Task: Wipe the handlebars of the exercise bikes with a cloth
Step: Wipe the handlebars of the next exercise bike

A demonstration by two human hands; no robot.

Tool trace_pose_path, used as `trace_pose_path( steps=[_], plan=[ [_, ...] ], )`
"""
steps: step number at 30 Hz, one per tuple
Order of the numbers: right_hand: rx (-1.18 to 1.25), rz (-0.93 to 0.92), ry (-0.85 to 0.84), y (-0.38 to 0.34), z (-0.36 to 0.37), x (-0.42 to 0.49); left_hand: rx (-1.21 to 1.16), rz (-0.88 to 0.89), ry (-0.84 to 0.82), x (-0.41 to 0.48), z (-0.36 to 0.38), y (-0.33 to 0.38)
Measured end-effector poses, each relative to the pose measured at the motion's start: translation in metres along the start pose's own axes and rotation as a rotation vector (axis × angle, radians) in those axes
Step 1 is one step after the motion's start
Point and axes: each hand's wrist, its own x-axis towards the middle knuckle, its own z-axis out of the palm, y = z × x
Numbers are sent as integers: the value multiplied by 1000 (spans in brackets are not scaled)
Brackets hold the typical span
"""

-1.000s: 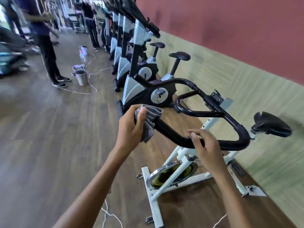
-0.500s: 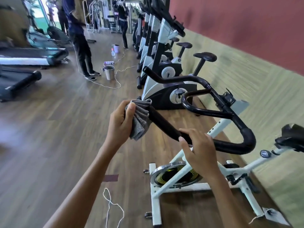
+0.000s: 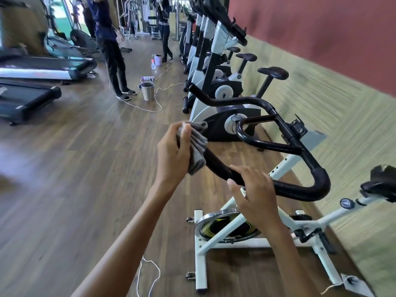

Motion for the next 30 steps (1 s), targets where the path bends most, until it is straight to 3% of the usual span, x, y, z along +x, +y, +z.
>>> trace_pose_path(
  steps=[4,9,13,15,18,20,23,28,30],
  plan=[
    [-7,-11,-16,-1,-5,1,154,100,-106,-6,2,-1],
    [-90,6,-110,1,-18,7,360,103,-246,20,9,6],
    [-246,49,-83,7,-16,2,563,528,-173,3,2,-6],
    [-278,51,-84,8,-16,-1,473,448,-247,12,0,-6],
    [-295,43,-107,11,-20,0,272,89,-246,22,7,4],
    [-293,72,-104,11,-24,2,334,122,-177,11,10,7],
    [-339,93,-98,11,-21,0,493,337,-179,0,6,-3],
    [-382,90,-65,12,-16,0,318,71,-305,22,6,11],
    [-364,104,-61,11,-15,-1,422,125,-244,10,9,8]
  ],
)
